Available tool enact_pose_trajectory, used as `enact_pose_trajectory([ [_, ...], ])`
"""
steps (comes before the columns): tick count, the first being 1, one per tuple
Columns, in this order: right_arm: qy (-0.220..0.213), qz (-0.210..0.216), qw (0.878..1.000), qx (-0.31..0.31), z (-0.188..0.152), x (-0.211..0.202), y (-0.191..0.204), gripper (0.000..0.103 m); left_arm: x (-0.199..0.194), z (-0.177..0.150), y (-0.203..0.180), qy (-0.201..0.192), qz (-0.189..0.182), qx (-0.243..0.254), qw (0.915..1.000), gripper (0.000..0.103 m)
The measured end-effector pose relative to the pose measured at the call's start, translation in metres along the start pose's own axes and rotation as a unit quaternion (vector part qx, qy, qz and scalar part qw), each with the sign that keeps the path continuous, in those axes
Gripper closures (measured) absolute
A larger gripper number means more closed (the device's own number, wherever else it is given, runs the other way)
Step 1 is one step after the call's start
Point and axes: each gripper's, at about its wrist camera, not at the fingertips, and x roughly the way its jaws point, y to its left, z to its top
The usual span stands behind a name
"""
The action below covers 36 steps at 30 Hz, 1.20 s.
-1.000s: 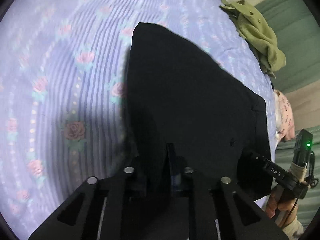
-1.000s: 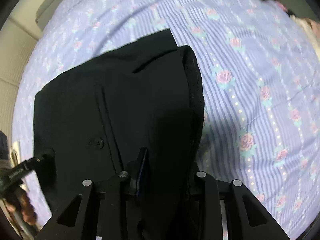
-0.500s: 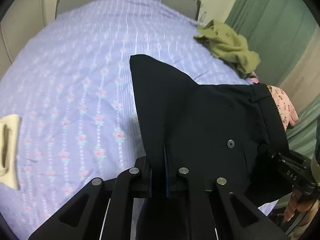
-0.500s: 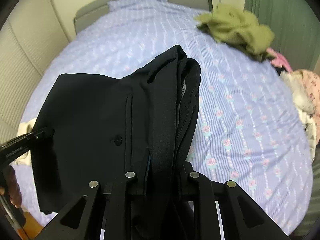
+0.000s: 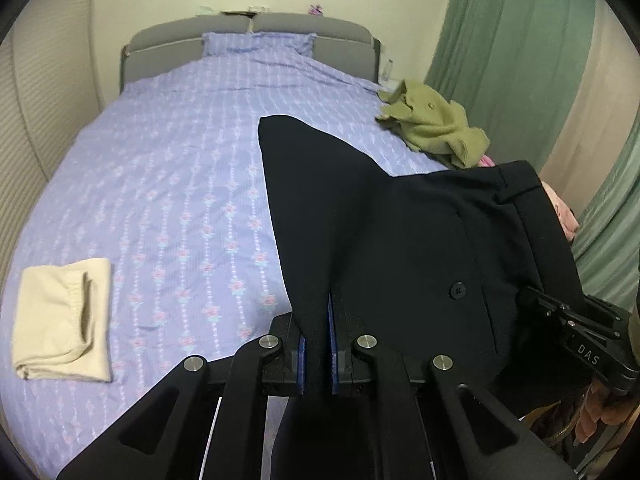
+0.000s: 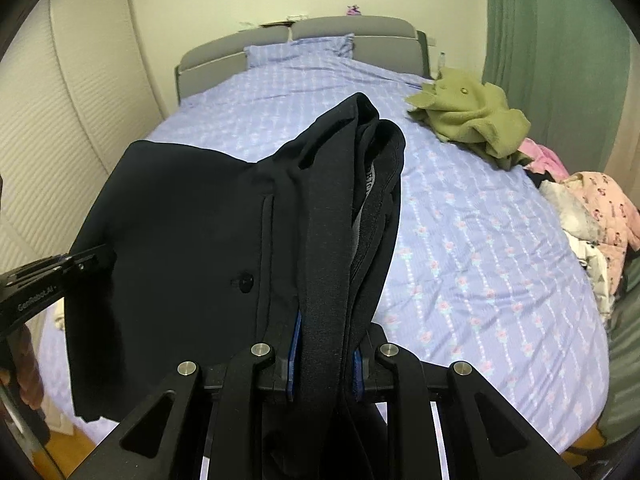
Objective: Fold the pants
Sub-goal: 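Carry the folded trousers with both grippers onto the folded beige cloth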
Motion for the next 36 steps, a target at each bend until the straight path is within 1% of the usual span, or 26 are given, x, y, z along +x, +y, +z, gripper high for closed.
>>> enact_pose_trajectory([
  [2,-0.008,0.018,1.000,-0.008,-0.002,-0.006,0.009,0.083,-0.015,-0.006,0.006,-0.011,0.018,-0.007,0.9997,0.093],
  [4,-0.013,0.029,0.999,-0.024,-0.007,-0.010,0.021,0.083,-0.026,-0.013,0.012,-0.015,0.026,-0.016,0.9994,0.093],
  [7,-0.017,0.038,0.998,-0.038,-0.016,-0.015,0.040,0.083,-0.039,-0.028,0.024,-0.010,0.039,-0.011,0.9991,0.093],
  [11,0.006,0.061,0.996,-0.063,-0.023,-0.016,0.070,0.083,-0.054,-0.045,0.047,-0.010,0.045,-0.039,0.9982,0.094],
  [14,0.014,0.069,0.993,-0.090,-0.029,-0.016,0.102,0.083,-0.064,-0.060,0.077,-0.012,0.045,-0.063,0.9969,0.094],
  [18,0.024,0.082,0.990,-0.113,-0.035,-0.008,0.152,0.083,-0.080,-0.082,0.131,-0.010,0.052,-0.084,0.9951,0.094],
  [20,0.031,0.091,0.988,-0.120,-0.039,-0.002,0.186,0.083,-0.087,-0.091,0.165,-0.005,0.053,-0.093,0.9943,0.094],
  [23,0.046,0.101,0.988,-0.111,-0.042,0.011,0.233,0.083,-0.099,-0.100,0.219,0.013,0.063,-0.089,0.9940,0.094],
  [27,0.068,0.124,0.984,-0.107,-0.052,0.027,0.307,0.083,-0.118,-0.111,0.295,0.016,0.078,-0.091,0.9926,0.094],
  [28,0.074,0.131,0.983,-0.100,-0.054,0.034,0.330,0.083,-0.121,-0.113,0.315,0.017,0.079,-0.096,0.9921,0.094],
  [30,0.080,0.141,0.982,-0.094,-0.054,0.043,0.357,0.083,-0.128,-0.117,0.352,0.022,0.084,-0.097,0.9915,0.094],
  [32,0.080,0.149,0.981,-0.100,-0.055,0.051,0.395,0.083,-0.131,-0.117,0.383,0.025,0.094,-0.092,0.9911,0.094],
  [34,0.077,0.161,0.979,-0.100,-0.050,0.059,0.422,0.083,-0.136,-0.116,0.418,0.020,0.101,-0.090,0.9906,0.094],
  [36,0.070,0.165,0.978,-0.110,-0.042,0.070,0.451,0.083,-0.137,-0.113,0.445,0.015,0.105,-0.092,0.9901,0.093],
])
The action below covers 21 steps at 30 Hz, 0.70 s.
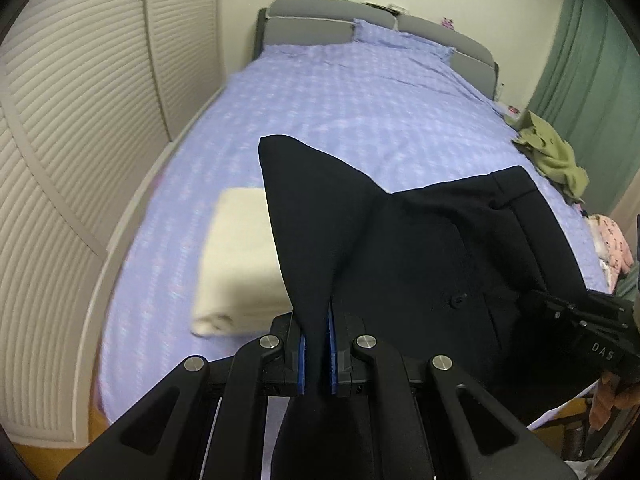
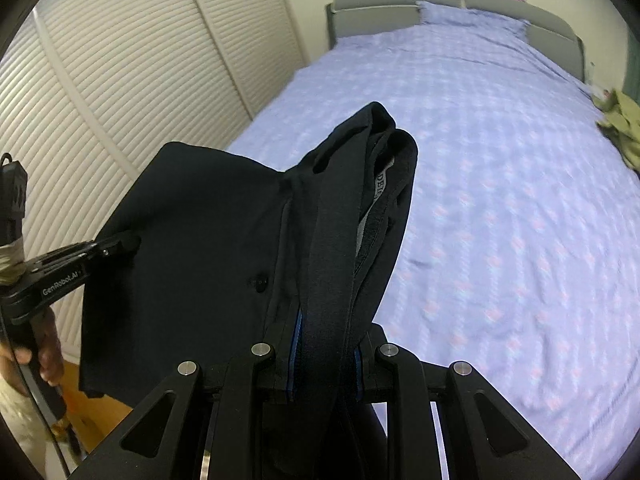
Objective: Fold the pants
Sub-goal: 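Carry the folded trousers with both grippers onto the folded beige cloth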
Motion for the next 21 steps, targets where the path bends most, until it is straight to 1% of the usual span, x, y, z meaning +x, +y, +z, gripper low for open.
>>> enact_pose_trajectory([
  [1,-0.001,0.000,1.000,-0.004,0.006,0.006,0.005,0.083,0.006,0.007,0.017,-0.002,-0.001,-0.003,1.0000,0.093],
  [3,-0.008,0.004,1.000,-0.011,0.024,0.025,0.020,0.083,0.022,0.020,0.039,-0.004,0.003,-0.005,1.0000,0.093],
  [6,-0.017,0.012,1.000,-0.012,0.048,0.051,0.032,0.083,0.050,0.041,0.068,-0.008,0.005,-0.004,0.9999,0.093],
  [9,-0.021,0.004,1.000,-0.019,0.073,0.085,0.036,0.083,0.089,0.065,0.096,-0.002,-0.009,-0.014,0.9999,0.093],
  [11,-0.015,-0.003,1.000,-0.017,0.085,0.106,0.038,0.083,0.112,0.078,0.101,0.005,-0.010,-0.007,0.9999,0.093],
  [12,-0.009,-0.008,1.000,-0.015,0.088,0.115,0.043,0.083,0.125,0.083,0.101,0.009,-0.007,0.004,0.9999,0.093],
  [16,0.010,-0.024,0.999,-0.019,0.095,0.158,0.038,0.083,0.170,0.097,0.097,0.028,0.010,0.035,0.9989,0.093],
  [18,0.023,-0.033,0.999,-0.021,0.092,0.175,0.036,0.083,0.198,0.098,0.098,0.048,0.018,0.050,0.9974,0.092],
  [21,0.049,-0.046,0.998,-0.019,0.086,0.201,0.026,0.083,0.237,0.093,0.098,0.089,0.031,0.064,0.9935,0.090],
])
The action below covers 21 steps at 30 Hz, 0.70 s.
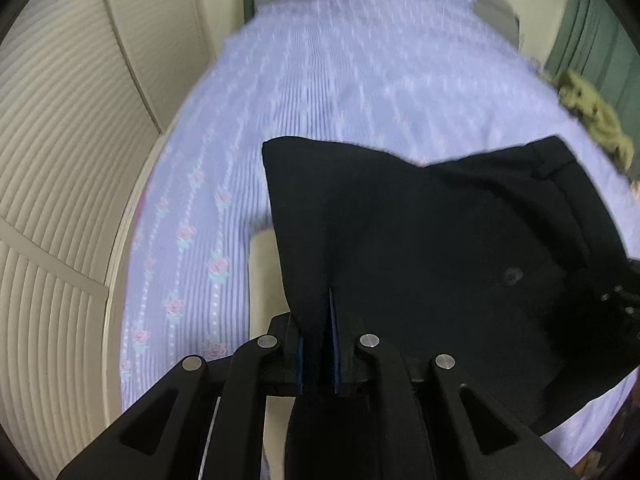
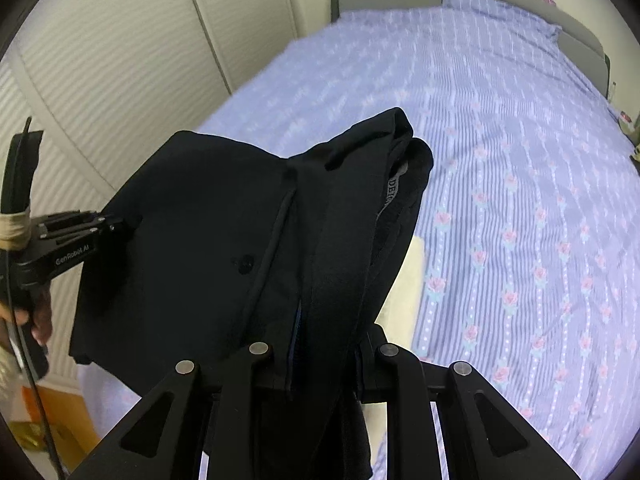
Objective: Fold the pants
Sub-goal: 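Carry the folded trousers with both grippers onto the folded beige cloth, then lower the trousers onto the beige cloth and open both grippers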
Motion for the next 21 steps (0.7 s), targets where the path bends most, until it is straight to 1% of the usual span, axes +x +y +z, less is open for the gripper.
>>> enact_pose_trajectory([
  [2,0.021,-0.009,1.000,0.006,-0.006,0.017,-0.005,0.080,0.015,-0.003,0.001,0.019,0.018,-0.004,0.9997,0.080],
  [3,0.032,-0.011,0.999,0.017,-0.011,0.022,-0.010,0.074,0.020,-0.007,0.002,0.028,0.041,-0.006,0.9987,0.069],
  [4,0.040,-0.014,0.999,0.026,-0.013,0.025,-0.013,0.070,0.020,-0.010,0.003,0.031,0.073,-0.008,0.9968,0.067],
  [5,0.052,-0.026,0.998,0.036,-0.017,0.026,-0.019,0.061,0.020,-0.013,0.006,0.033,0.114,-0.008,0.9929,0.064],
  [6,0.058,-0.037,0.997,0.044,-0.020,0.026,-0.023,0.053,0.017,-0.017,0.009,0.036,0.132,-0.013,0.9905,0.055],
  [7,0.059,-0.063,0.995,0.053,-0.027,0.022,-0.030,0.050,0.010,-0.021,0.011,0.038,0.122,-0.022,0.9915,0.051],
  [8,0.058,-0.080,0.994,0.056,-0.031,0.018,-0.034,0.045,0.004,-0.024,0.010,0.036,0.115,-0.026,0.9924,0.051],
  [9,0.056,-0.105,0.991,0.055,-0.036,0.011,-0.037,0.045,-0.008,-0.028,0.005,0.025,0.117,-0.024,0.9925,0.049],
  [10,0.051,-0.129,0.989,0.049,-0.041,0.003,-0.039,0.044,-0.017,-0.032,0.000,0.018,0.127,-0.018,0.9915,0.042],
  [11,0.046,-0.146,0.987,0.040,-0.047,-0.007,-0.041,0.043,-0.031,-0.037,-0.010,0.004,0.139,-0.006,0.9903,0.040],
  [12,0.040,-0.154,0.987,0.038,-0.052,-0.016,-0.042,0.043,-0.047,-0.043,-0.020,-0.011,0.139,0.003,0.9902,0.038],
  [13,0.030,-0.152,0.987,0.039,-0.060,-0.032,-0.044,0.043,-0.057,-0.044,-0.024,-0.018,0.136,0.005,0.9906,0.037],
  [14,0.024,-0.147,0.988,0.041,-0.049,-0.039,-0.052,0.043,-0.072,-0.048,-0.032,-0.026,0.130,0.004,0.9912,0.035],
  [16,0.003,-0.138,0.990,0.042,-0.061,-0.073,-0.056,0.042,-0.107,-0.058,-0.047,-0.049,0.120,-0.007,0.9915,0.027],
  [17,-0.005,-0.135,0.990,0.040,-0.050,-0.072,-0.057,0.038,-0.121,-0.061,-0.053,-0.059,0.117,-0.010,0.9914,0.025],
  [18,-0.017,-0.133,0.990,0.039,-0.054,-0.086,-0.058,0.030,-0.139,-0.065,-0.062,-0.070,0.113,-0.013,0.9910,0.021],
  [19,-0.034,-0.131,0.990,0.036,-0.063,-0.110,-0.059,0.028,-0.158,-0.071,-0.075,-0.083,0.111,-0.013,0.9903,0.016],
  [20,-0.046,-0.131,0.990,0.034,-0.060,-0.118,-0.062,0.027,-0.172,-0.075,-0.084,-0.093,0.110,-0.013,0.9895,0.015],
  [21,-0.061,-0.129,0.989,0.030,-0.065,-0.138,-0.064,0.026,-0.188,-0.080,-0.095,-0.105,0.113,-0.013,0.9879,0.010],
])
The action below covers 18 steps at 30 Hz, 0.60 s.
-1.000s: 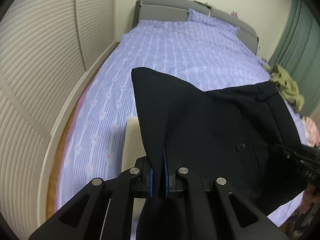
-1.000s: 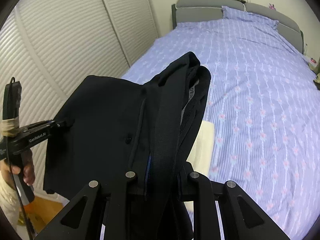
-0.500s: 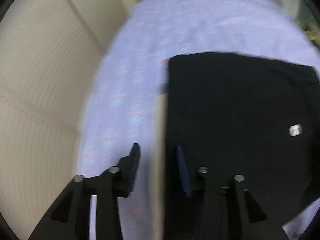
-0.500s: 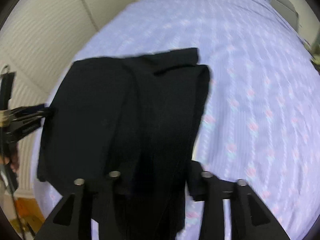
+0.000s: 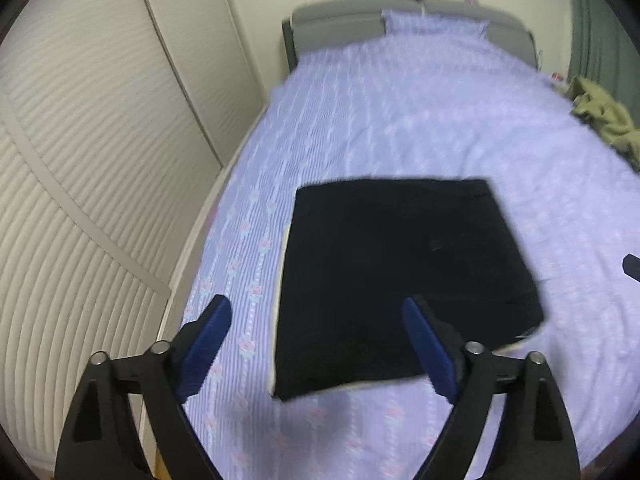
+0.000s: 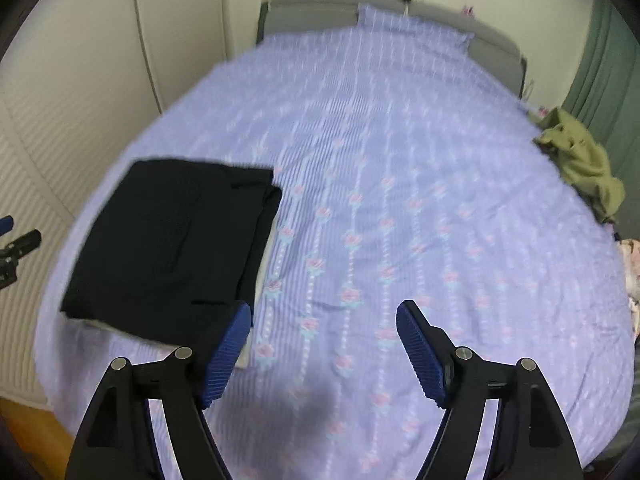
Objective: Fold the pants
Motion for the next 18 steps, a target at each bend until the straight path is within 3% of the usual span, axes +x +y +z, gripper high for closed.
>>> enact_pose_trajectory([
  [3,-0.029,0.006,1.000,0.001,-0.013,-0.042,-0.021,0.019,-0.056,-0.006,-0.023,-0.033,0.009,-0.001,0.9994,0.001],
  [8,-0.066,0.014,0.998,0.015,-0.040,-0.111,-0.053,0.017,-0.135,-0.018,-0.065,-0.073,0.011,-0.006,0.9973,0.000],
  [18,-0.115,0.031,0.992,0.047,-0.107,-0.220,-0.129,0.017,-0.258,-0.054,-0.149,-0.116,-0.064,-0.018,0.9910,0.000],
])
